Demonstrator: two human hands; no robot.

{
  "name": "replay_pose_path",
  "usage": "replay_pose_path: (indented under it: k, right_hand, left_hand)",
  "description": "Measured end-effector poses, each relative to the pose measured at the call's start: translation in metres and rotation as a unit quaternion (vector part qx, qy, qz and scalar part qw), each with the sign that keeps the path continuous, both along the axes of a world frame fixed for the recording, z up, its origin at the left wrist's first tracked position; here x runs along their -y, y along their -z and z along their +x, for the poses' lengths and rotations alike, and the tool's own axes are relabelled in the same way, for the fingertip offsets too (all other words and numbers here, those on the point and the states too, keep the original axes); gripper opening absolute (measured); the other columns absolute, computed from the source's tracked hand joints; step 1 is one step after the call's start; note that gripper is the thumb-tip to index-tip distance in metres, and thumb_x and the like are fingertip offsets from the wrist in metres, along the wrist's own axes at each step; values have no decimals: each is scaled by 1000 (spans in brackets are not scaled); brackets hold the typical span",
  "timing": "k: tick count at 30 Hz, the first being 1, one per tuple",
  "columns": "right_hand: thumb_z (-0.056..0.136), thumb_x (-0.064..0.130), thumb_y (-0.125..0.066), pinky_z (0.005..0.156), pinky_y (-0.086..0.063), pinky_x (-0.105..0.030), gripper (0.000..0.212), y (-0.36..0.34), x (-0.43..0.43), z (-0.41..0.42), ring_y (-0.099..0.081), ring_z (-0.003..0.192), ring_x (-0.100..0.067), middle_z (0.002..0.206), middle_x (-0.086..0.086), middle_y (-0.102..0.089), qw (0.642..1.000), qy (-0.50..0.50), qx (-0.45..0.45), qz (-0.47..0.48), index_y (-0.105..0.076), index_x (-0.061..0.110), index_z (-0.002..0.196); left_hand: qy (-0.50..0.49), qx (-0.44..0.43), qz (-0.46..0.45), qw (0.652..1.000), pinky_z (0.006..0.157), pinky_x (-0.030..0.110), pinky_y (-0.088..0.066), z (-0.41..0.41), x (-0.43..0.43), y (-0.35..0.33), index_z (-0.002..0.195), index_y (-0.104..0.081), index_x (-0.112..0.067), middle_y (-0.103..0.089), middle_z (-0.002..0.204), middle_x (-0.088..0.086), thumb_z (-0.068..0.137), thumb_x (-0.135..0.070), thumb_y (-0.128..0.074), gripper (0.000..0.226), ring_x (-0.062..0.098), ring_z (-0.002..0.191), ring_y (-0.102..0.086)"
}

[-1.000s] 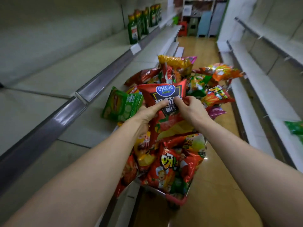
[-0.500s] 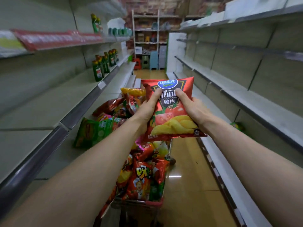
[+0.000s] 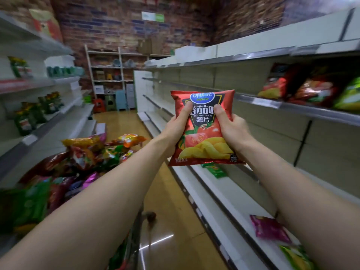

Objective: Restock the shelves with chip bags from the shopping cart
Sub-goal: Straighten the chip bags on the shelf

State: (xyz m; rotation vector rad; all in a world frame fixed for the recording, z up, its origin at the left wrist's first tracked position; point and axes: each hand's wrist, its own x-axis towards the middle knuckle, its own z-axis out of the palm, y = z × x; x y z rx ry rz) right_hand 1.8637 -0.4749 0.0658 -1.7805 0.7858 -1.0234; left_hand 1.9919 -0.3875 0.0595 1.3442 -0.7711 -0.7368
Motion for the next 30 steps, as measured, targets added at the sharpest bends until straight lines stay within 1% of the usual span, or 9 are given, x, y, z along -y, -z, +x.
replay_pose_path:
  k: [5, 8, 10, 13, 15, 18, 23, 26, 30]
  right_hand:
    - [90, 58, -54, 83, -48, -27, 49, -25, 35, -97, -65, 89, -17, 100, -3, -68, 997, 65, 23, -20, -67, 13, 104]
    - [89, 59, -55, 88, -50, -30, 50, -33, 53, -152, -65, 92, -18, 102, -2, -69, 993, 106, 37, -28, -67, 13, 107]
    - [88, 61, -55, 89, -50, -32, 54, -38, 63, -187, -65, 95, -21, 105, -3, -69, 989, 137, 35, -32, -66, 14, 111]
    - [85, 68, -52, 93, -50, -39, 54, -43, 76, -238, -65, 95, -23, 104, -2, -68, 982, 181, 30, -43, -63, 19, 105]
    - [85, 68, -52, 93, -49, -38, 55, -46, 83, -270, -63, 95, -23, 102, 0, -65, 976, 208, 30, -50, -61, 19, 110]
    - [84, 70, -51, 95, -48, -37, 64, -50, 90, -313, -62, 100, -23, 106, -2, -65, 965, 253, 31, -59, -62, 16, 115]
    - [71, 82, -48, 97, -48, -44, 79, -53, 100, -375, -63, 104, -27, 112, -3, -67, 945, 322, 33, -41, -61, 18, 116]
    - [50, 91, -40, 96, -49, -46, 100, -53, 108, -405, -63, 103, -29, 112, -5, -67, 933, 359, 29, -27, -60, 17, 115]
    - [50, 90, -41, 98, -48, -45, 105, -55, 120, -439, -62, 107, -29, 116, -6, -66, 916, 399, 30, -16, -60, 15, 120]
  left_hand:
    - [56, 11, -21, 998, 90, 46, -55, -84, 59, -23, 118, -66, -16, -74, 103, 10, 77, -71, -60, 69, 29, 95, -71]
    - [73, 26, -21, 997, 90, 46, -55, -136, 87, -35, 118, -65, -16, -75, 100, 8, 65, -76, -62, 80, 27, 89, -73]
    - [86, 44, -22, 995, 88, 45, -57, -172, 103, -42, 118, -64, -18, -75, 98, 6, 72, -75, -58, 74, 25, 86, -73]
    - [100, 66, -34, 992, 84, 42, -58, -225, 123, -51, 119, -63, -21, -75, 94, 1, 81, -74, -50, 67, 21, 83, -74]
    - [102, 75, -40, 991, 85, 42, -57, -257, 135, -56, 122, -60, -20, -72, 99, -1, 73, -81, -50, 79, 22, 89, -72]
    - [130, 72, -41, 988, 90, 44, -54, -295, 166, -54, 129, -57, -25, -69, 114, 0, 45, -96, -52, 109, 23, 98, -69]
    - [196, 85, -43, 976, 87, 41, -55, -365, 183, -65, 123, -60, -30, -73, 105, 0, 62, -87, -48, 83, 21, 92, -71]
    - [232, 87, -32, 968, 88, 42, -56, -397, 200, -66, 123, -61, -25, -73, 104, 1, 60, -87, -48, 90, 22, 90, -72]
    - [257, 92, -15, 962, 92, 41, -53, -432, 230, -69, 123, -63, -24, -70, 113, 2, 53, -91, -47, 98, 24, 97, -68]
